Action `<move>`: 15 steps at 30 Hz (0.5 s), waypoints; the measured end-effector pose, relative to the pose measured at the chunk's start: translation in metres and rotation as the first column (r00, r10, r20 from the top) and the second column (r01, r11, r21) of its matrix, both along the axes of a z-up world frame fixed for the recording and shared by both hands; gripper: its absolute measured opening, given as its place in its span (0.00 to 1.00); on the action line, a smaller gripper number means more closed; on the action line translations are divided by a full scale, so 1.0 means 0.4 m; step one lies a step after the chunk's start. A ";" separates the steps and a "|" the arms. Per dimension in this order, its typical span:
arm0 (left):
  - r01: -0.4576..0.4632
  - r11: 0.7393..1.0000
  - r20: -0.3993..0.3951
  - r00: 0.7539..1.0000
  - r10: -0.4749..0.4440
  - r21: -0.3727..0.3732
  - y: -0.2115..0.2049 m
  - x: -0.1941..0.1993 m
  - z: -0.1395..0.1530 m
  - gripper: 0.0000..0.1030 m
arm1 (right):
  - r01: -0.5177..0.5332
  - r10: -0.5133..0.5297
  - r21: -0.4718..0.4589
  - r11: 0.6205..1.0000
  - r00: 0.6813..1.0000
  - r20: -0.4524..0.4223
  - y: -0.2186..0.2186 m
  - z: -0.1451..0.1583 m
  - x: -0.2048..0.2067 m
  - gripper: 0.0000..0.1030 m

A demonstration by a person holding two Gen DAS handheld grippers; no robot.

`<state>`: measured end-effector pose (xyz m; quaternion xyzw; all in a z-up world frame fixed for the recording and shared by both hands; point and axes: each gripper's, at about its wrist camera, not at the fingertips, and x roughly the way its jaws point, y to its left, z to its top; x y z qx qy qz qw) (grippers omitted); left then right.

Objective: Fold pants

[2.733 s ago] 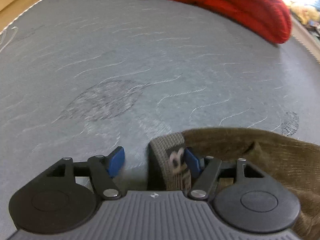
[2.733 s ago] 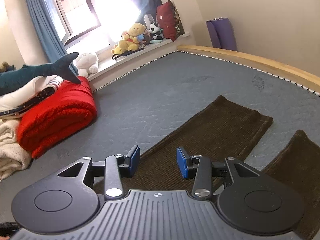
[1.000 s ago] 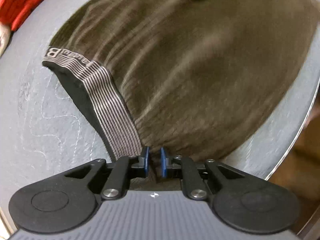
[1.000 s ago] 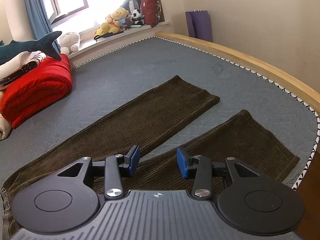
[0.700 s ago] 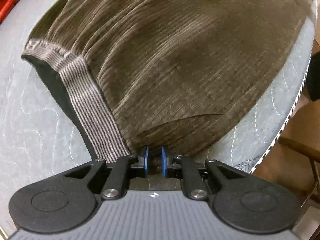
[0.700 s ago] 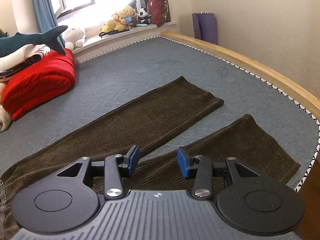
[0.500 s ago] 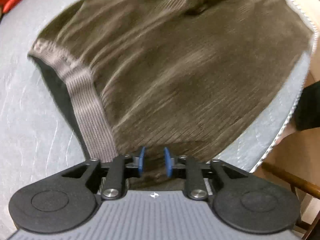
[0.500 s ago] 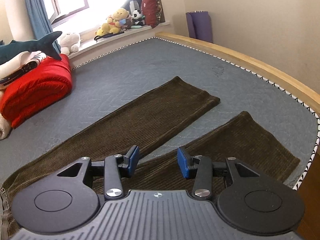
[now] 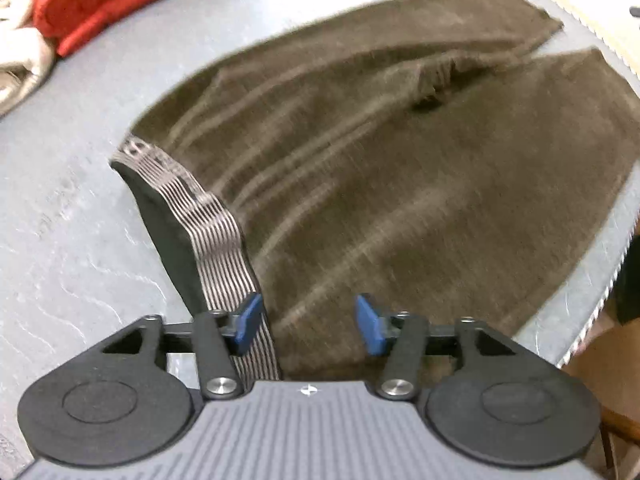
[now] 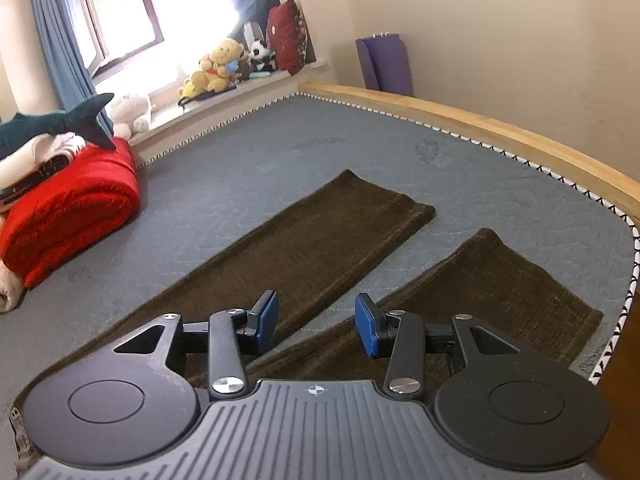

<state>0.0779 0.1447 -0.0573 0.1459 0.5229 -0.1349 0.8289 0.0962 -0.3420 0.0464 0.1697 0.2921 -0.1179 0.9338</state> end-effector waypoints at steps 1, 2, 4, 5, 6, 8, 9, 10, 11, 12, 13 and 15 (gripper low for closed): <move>-0.015 1.000 0.022 1.000 0.015 -0.014 -0.006 0.001 0.013 0.64 | 0.005 -0.005 -0.001 1.000 1.000 0.004 0.002 0.000 0.000 0.43; -0.025 0.999 0.037 0.999 0.026 -0.026 0.002 0.010 0.014 0.68 | 0.010 -0.010 0.000 1.000 1.000 0.005 0.003 0.001 0.003 0.43; -0.043 0.998 0.070 0.996 0.046 -0.042 0.006 0.015 0.026 0.69 | 0.022 -0.022 0.008 1.000 1.000 0.000 0.003 0.000 0.009 0.47; -0.051 0.998 0.094 0.994 0.055 -0.045 0.006 0.015 0.034 0.69 | 0.028 -0.028 0.015 0.999 1.000 -0.001 0.002 -0.002 0.012 0.49; -0.053 0.998 0.114 0.992 0.058 -0.046 0.004 0.017 0.039 0.69 | 0.033 -0.033 0.022 0.999 0.999 0.000 0.001 -0.003 0.015 0.50; -0.062 0.997 0.128 0.989 0.068 -0.046 0.000 0.025 0.049 0.70 | 0.036 -0.036 0.025 0.999 0.999 0.001 0.002 -0.003 0.021 0.54; -0.073 0.996 0.121 0.990 0.078 -0.053 0.000 0.029 0.052 0.71 | 0.036 -0.036 0.020 0.999 0.999 0.001 0.005 -0.003 0.024 0.56; -0.086 0.994 0.106 0.990 0.093 -0.066 0.003 0.038 0.051 0.71 | 0.037 -0.037 0.015 0.999 0.999 0.002 0.008 -0.003 0.027 0.60; -0.094 0.993 0.097 0.990 0.101 -0.074 0.005 0.043 0.051 0.71 | 0.035 -0.035 0.012 0.999 0.999 0.006 0.010 -0.003 0.029 0.64; -0.107 0.992 0.095 0.989 0.113 -0.071 0.006 0.051 0.051 0.71 | 0.034 -0.034 0.010 0.999 0.999 0.010 0.013 -0.003 0.030 0.65; -0.117 0.991 0.099 0.987 0.123 -0.063 0.007 0.054 0.049 0.71 | 0.032 -0.032 0.011 0.999 0.999 0.015 0.015 -0.003 0.030 0.69; -0.137 0.989 0.098 0.985 0.142 -0.060 0.012 0.066 0.047 0.71 | 0.016 -0.017 0.017 1.000 0.999 0.031 0.017 -0.001 0.032 0.72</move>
